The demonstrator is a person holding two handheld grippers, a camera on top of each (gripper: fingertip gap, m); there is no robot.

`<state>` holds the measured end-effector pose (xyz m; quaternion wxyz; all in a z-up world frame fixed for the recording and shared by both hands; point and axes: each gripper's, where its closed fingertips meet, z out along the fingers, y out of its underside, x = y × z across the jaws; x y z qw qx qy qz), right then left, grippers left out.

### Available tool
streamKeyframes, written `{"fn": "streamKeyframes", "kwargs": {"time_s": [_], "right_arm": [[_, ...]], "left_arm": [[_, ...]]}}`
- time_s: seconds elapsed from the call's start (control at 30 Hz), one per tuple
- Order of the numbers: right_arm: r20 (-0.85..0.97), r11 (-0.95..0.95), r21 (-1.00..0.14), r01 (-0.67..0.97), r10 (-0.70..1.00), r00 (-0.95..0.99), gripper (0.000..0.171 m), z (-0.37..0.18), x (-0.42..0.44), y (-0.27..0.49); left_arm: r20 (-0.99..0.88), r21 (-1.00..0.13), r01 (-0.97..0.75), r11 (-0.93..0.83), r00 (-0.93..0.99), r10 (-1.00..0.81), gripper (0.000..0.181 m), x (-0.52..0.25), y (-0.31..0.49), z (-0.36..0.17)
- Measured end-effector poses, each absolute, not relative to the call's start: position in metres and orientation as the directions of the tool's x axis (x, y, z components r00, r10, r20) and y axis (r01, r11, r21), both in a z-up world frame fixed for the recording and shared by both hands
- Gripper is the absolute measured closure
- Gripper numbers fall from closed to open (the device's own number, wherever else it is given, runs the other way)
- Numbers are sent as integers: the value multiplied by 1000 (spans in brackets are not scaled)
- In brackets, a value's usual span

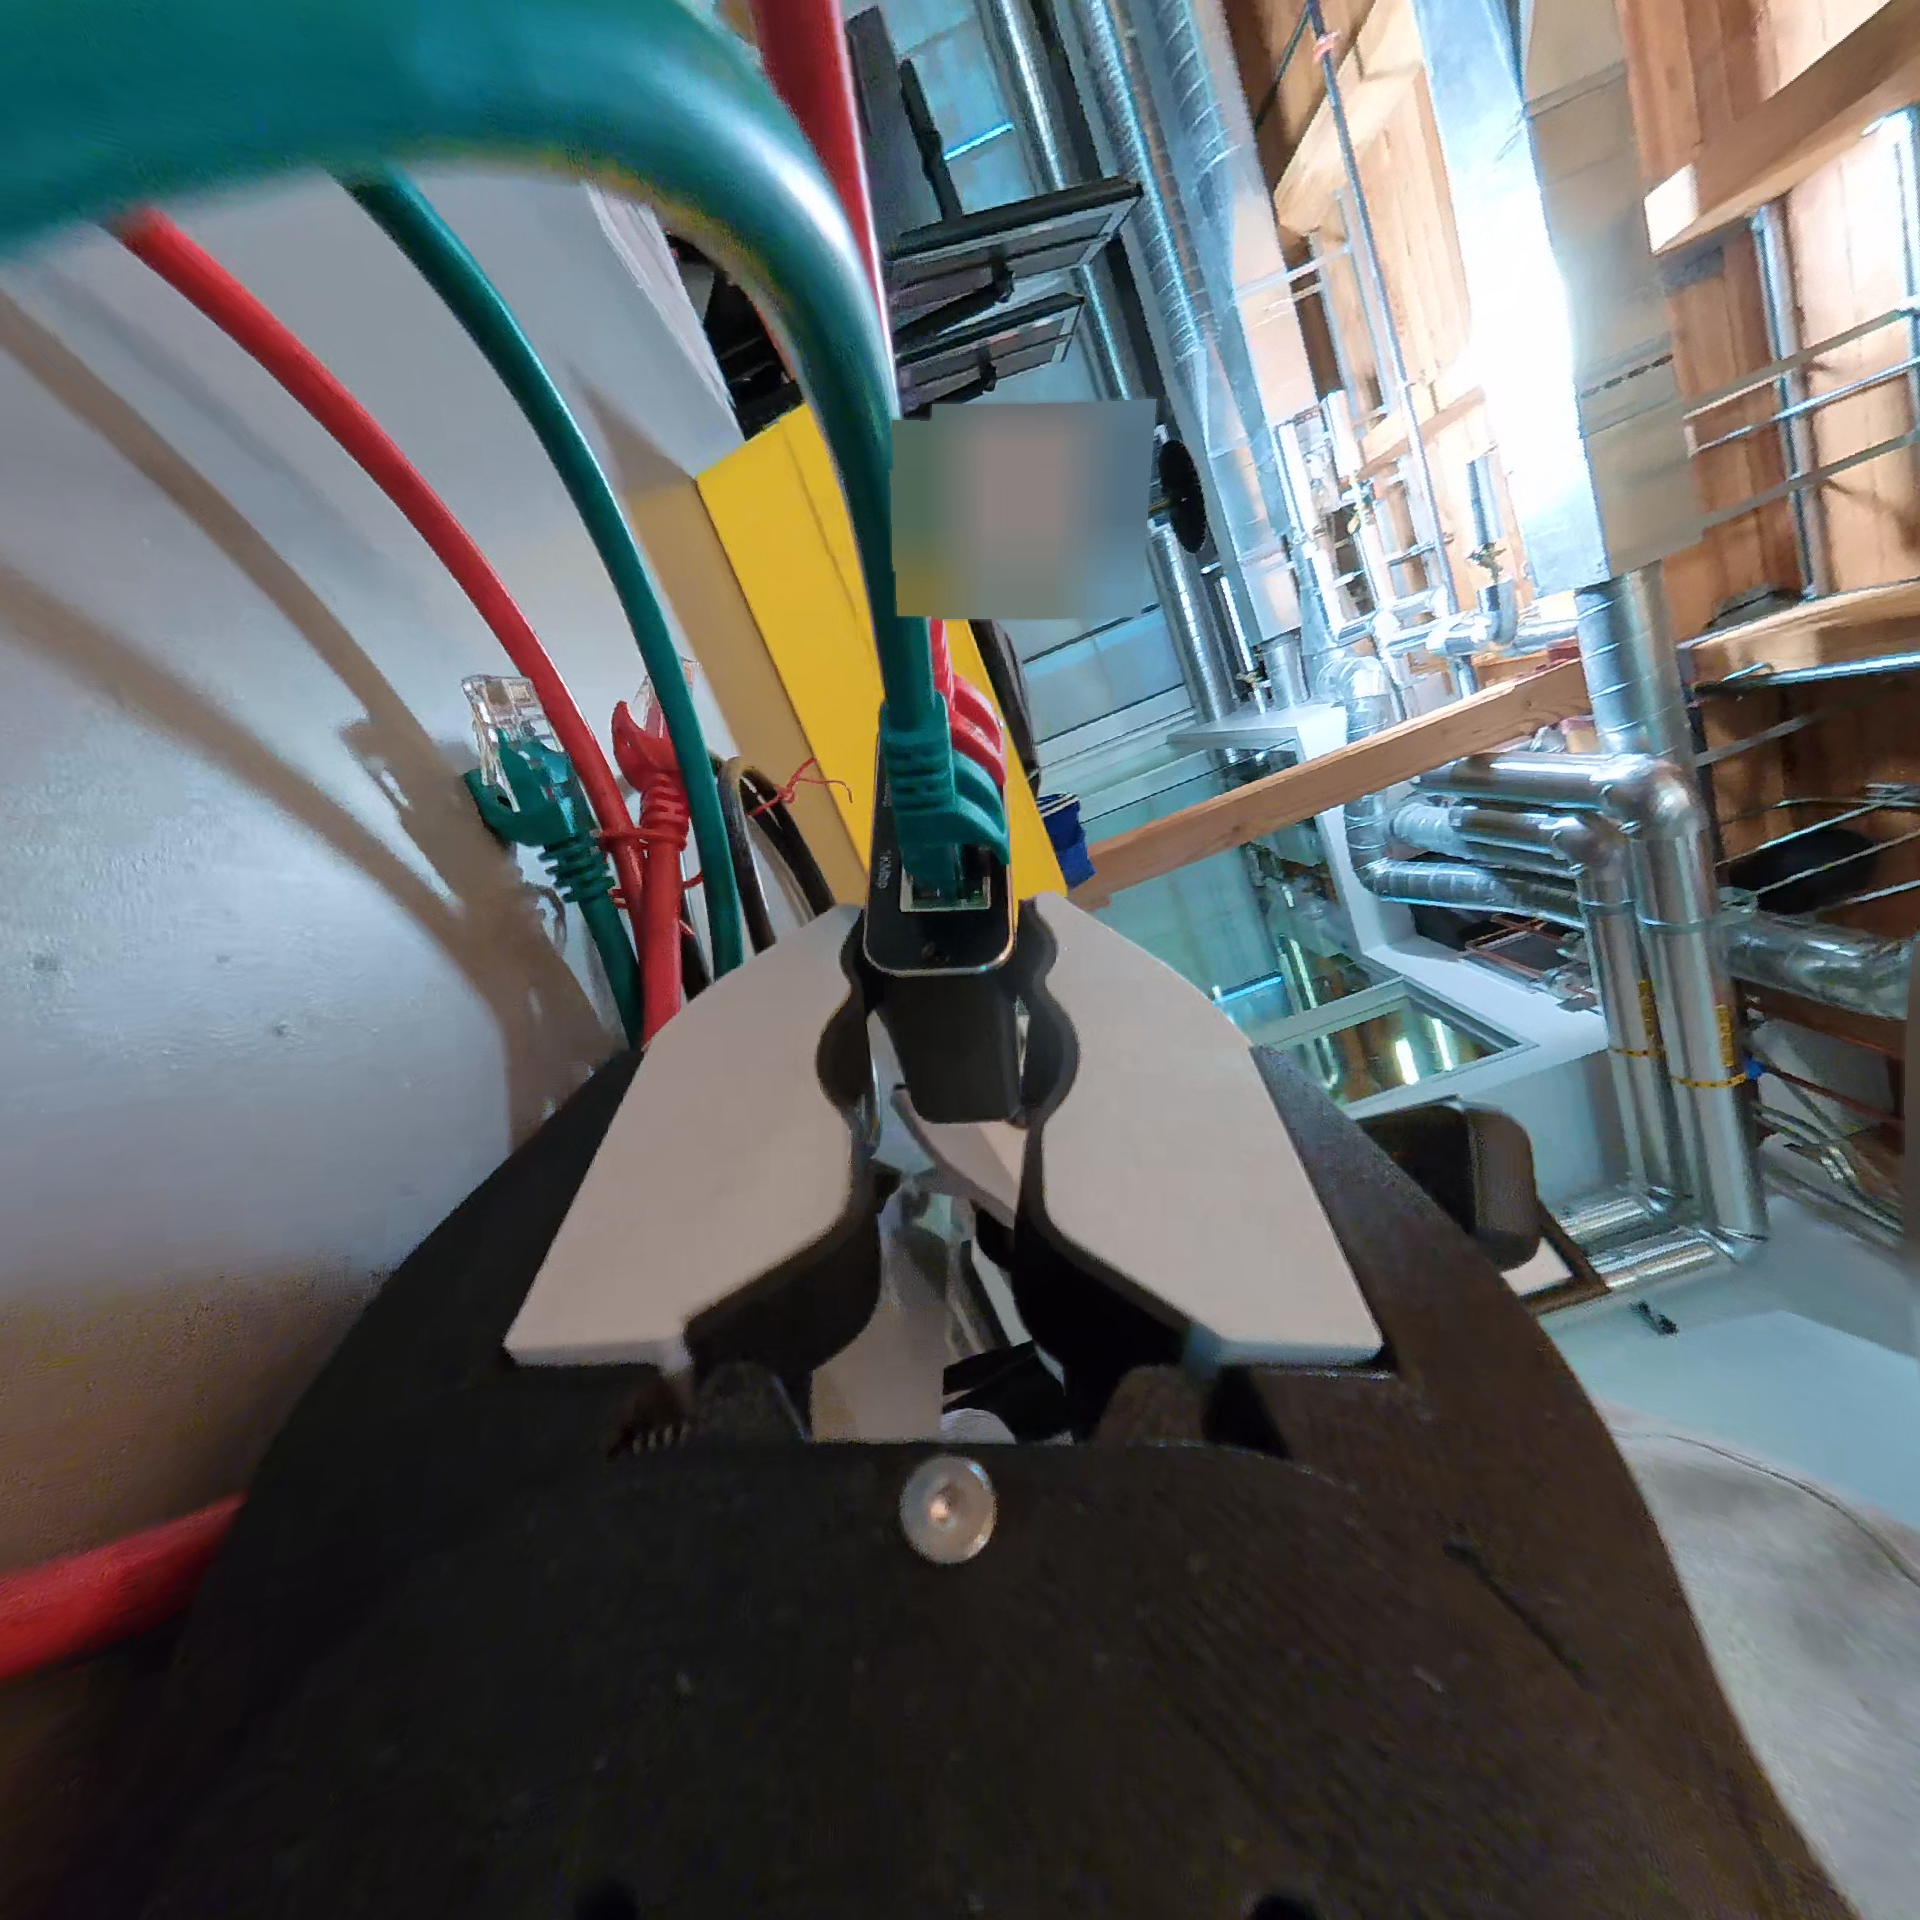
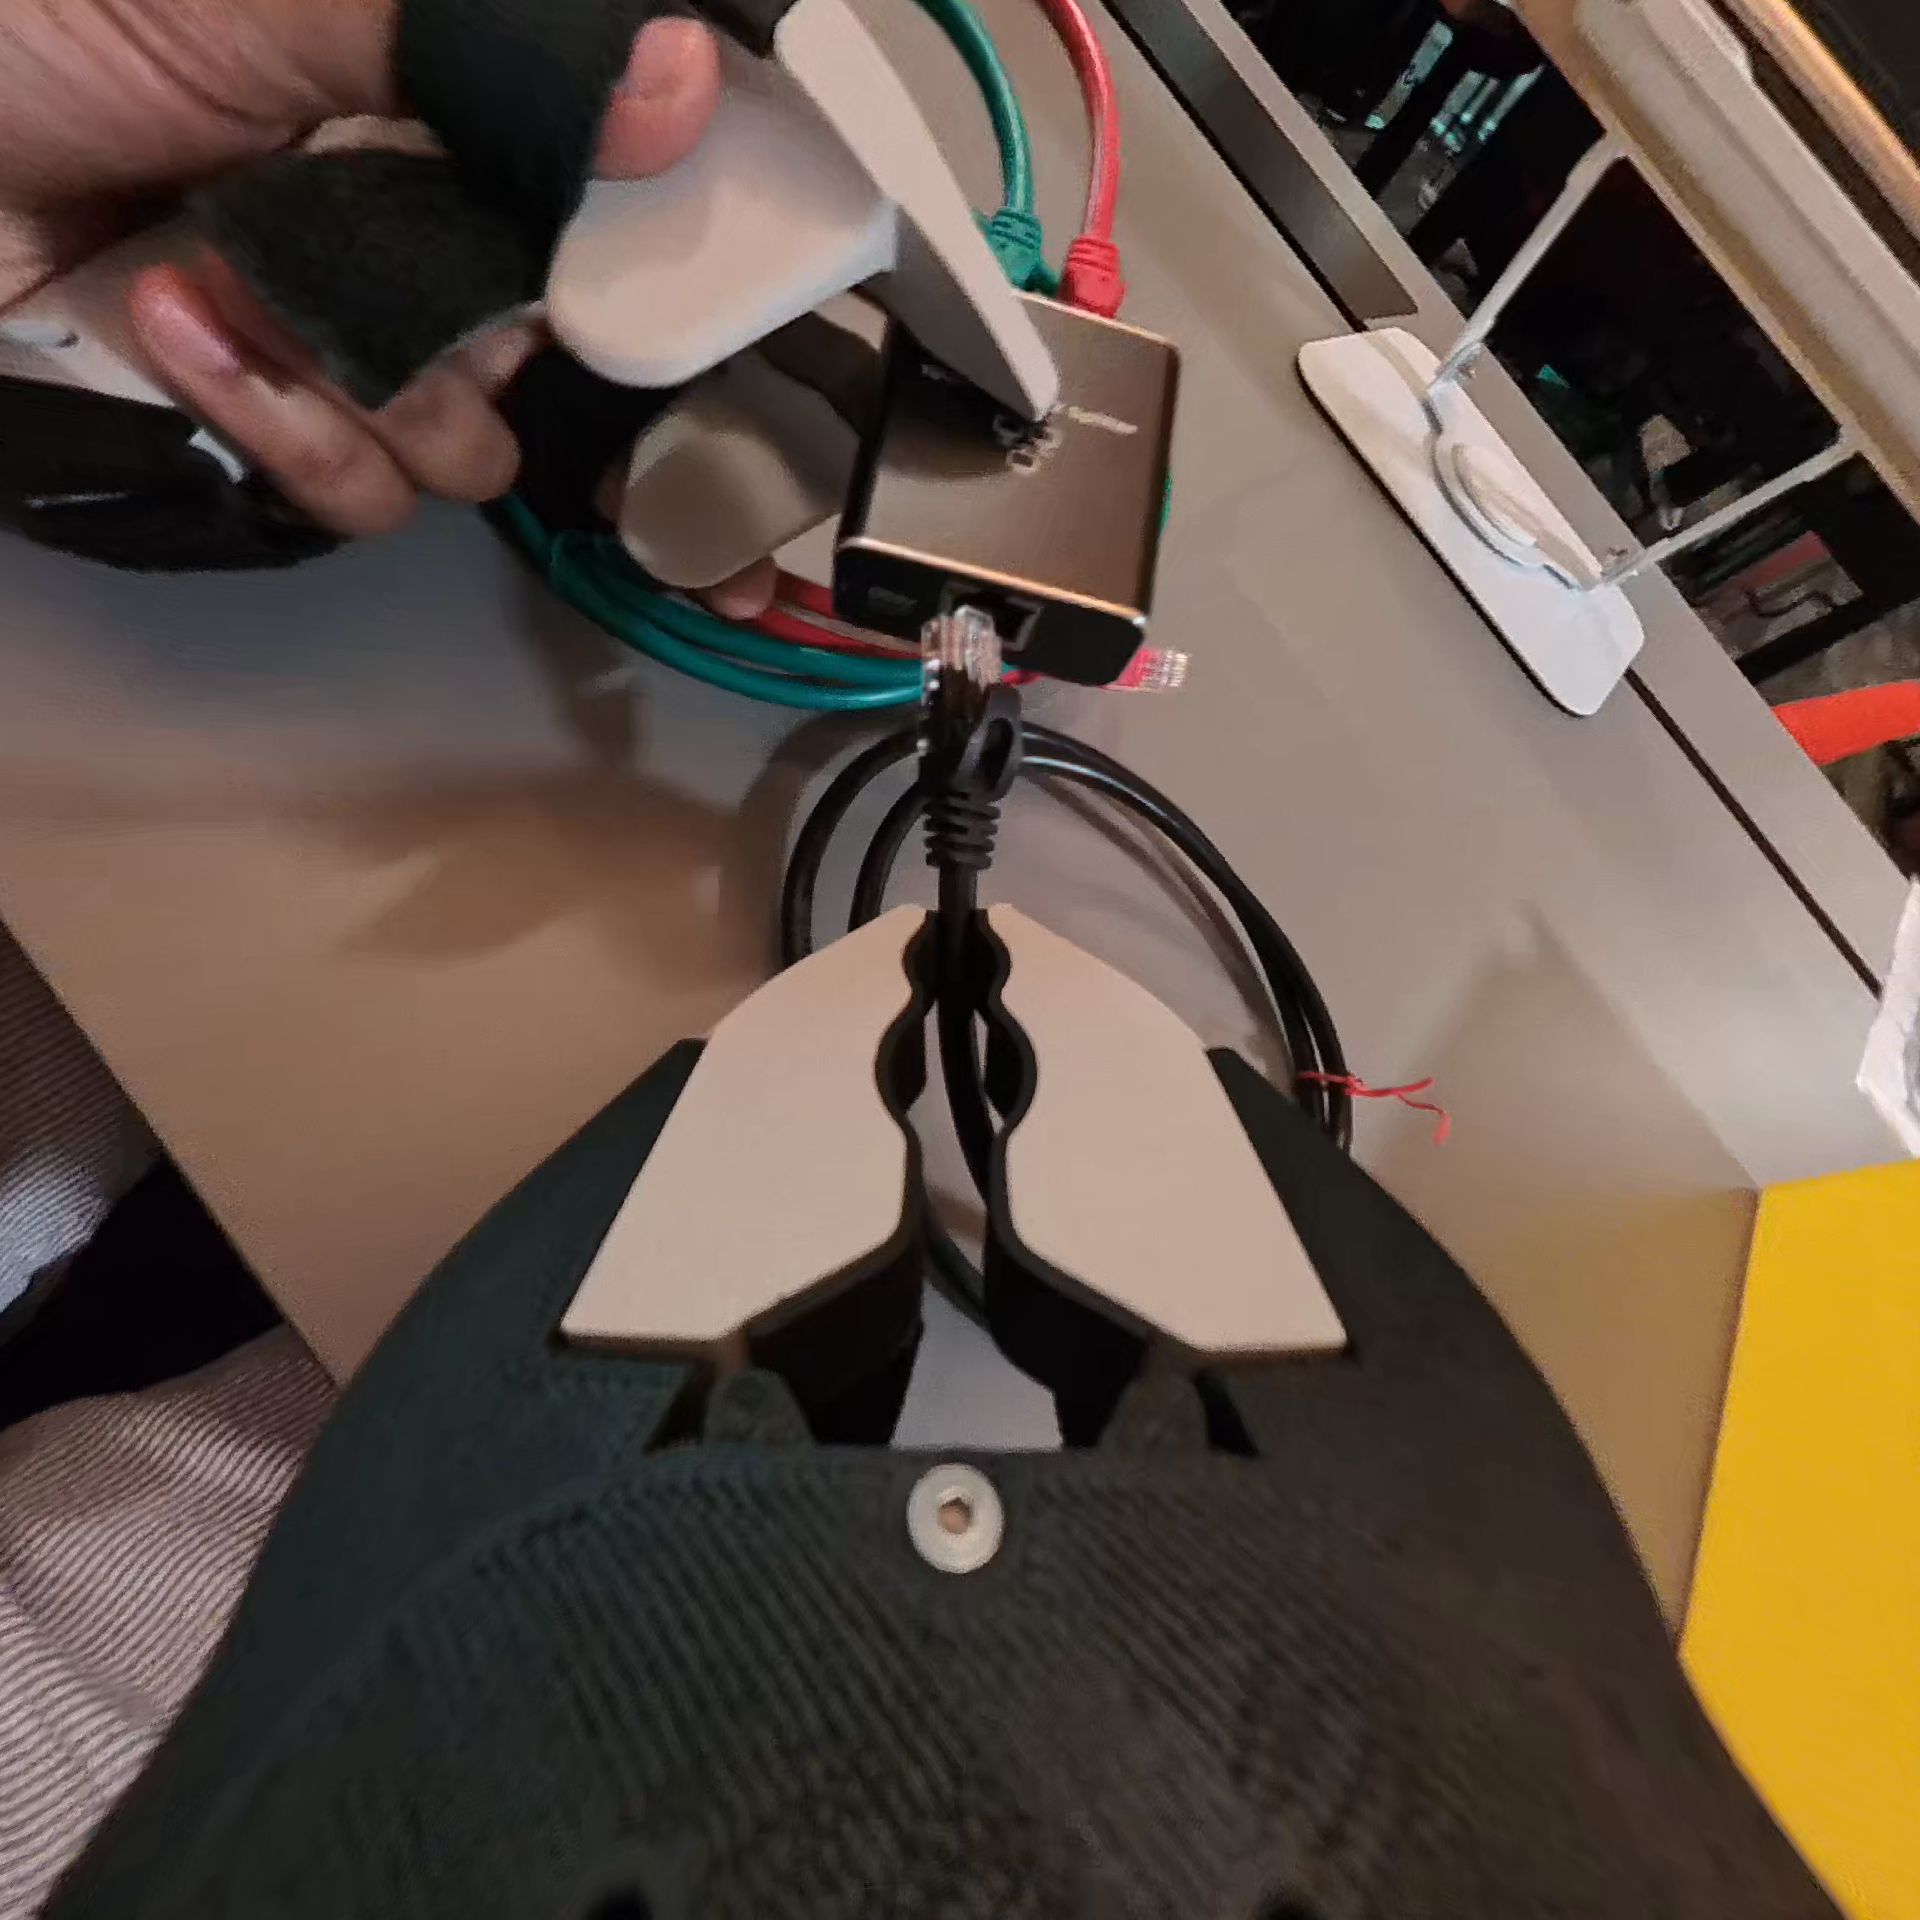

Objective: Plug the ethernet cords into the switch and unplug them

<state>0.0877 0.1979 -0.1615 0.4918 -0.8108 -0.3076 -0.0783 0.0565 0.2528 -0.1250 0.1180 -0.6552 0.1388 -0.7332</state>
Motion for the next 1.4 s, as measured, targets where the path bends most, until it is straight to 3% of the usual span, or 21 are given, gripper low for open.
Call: {"fn": "streamKeyframes", "kwargs": {"time_s": [0.33, 0.83, 1.17, 1.4], "right_arm": [[521, -350, -686, 639, 377, 766, 165, -167, 94, 201], [550, -315, -698, 643, 340, 763, 164, -160, 86, 202], [216, -392, -828, 401, 438, 873, 152, -163, 80, 200], [35, -429, -855, 290, 510, 859, 147, -160, 75, 195]], "left_arm": [[917, -394, -18, -919, -79, -391, 157, 59, 250, -128], [915, -401, -16, -916, -64, -399, 157, 60, 249, -129], [920, -385, -21, -923, -86, -382, 157, 60, 248, -127], [921, -381, -38, -924, -97, -376, 158, 61, 246, -127]]}}
